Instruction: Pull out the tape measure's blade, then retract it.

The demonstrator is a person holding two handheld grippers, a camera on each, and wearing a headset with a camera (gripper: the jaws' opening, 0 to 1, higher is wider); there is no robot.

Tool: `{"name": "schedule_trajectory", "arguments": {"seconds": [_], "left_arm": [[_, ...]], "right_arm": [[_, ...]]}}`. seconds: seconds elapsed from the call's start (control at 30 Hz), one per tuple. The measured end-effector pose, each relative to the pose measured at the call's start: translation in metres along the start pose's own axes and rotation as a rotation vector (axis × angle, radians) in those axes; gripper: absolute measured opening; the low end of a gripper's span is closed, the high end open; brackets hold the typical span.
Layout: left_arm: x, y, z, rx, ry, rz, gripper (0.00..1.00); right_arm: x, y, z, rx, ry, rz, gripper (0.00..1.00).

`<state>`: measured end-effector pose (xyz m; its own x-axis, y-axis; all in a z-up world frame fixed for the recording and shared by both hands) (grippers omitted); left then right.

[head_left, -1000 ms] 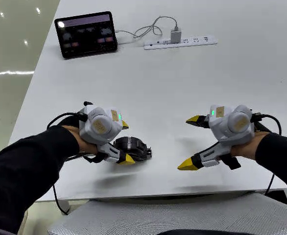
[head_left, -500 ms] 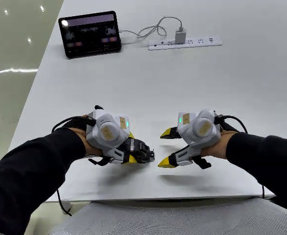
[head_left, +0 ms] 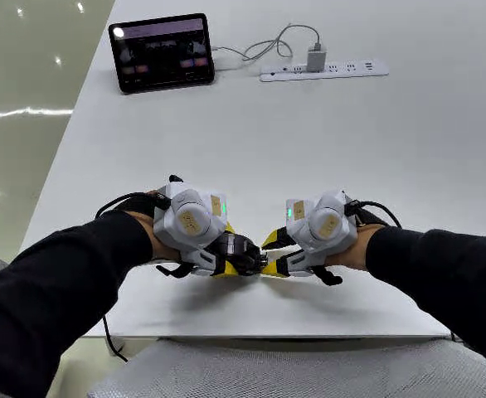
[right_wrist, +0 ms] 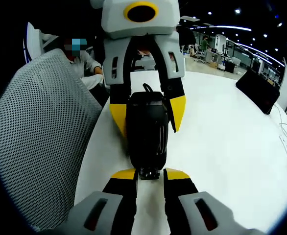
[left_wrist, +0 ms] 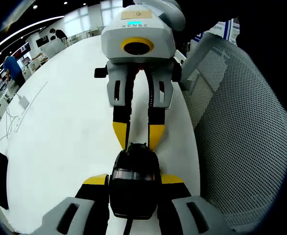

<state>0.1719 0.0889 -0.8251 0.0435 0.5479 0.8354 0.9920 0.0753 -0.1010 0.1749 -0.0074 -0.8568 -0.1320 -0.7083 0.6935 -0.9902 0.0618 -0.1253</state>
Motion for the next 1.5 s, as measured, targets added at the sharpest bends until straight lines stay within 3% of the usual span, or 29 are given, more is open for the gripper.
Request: {"name": "schedule_trajectory", "arguments": {"seconds": [0.3,0.73,0.83,1.03,1.13,1.5], "left_arm": [[0.001,0.0,0.001,0.013,-0.008,0.012,0.33],[0.001,0.0,0.002,0.025,-0.017,0.003,0.33],[0.001,0.0,0.002,0.025,-0.015,0.004,0.34],[0.001,-0.001,0.002,0.029,-0.011,0.002,0.34],[0.001,-0.001,0.002,0.026,-0.009,0.003,0.34],[0.002,-0.001,0.003,0.013,-0.012,-0.013,0.33]], "right_arm": [[0.0,0.003,-0.001,-0.016,0.016,0.002,0.09],[0.007,-0.001,0.005,-0.021,0.037,0.0,0.1],[0.005,0.001,0.004,0.008,0.034,0.002,0.11],[-0.003,0.002,0.002,-0.008,0.047,-0.011,0.15],[-0.005,0.001,0.001,-0.018,0.066,-0.003,0.11],[0.001,-0.002,0.004,-0.021,0.059,-0.004,0.09]]}}
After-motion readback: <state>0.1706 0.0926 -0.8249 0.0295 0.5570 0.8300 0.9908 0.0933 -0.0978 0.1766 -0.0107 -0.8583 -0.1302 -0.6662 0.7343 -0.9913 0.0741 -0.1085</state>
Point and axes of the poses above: the centre of the closed fingertips' face, and the gripper's own axes: x roughly backward along the fingers, y roughly to its left, z roughly out of its underside, the point moved 6 cm from there along x, roughly backward along the fingers, and after that the axes turned 10 degrees about z, right-handed, at the moved point
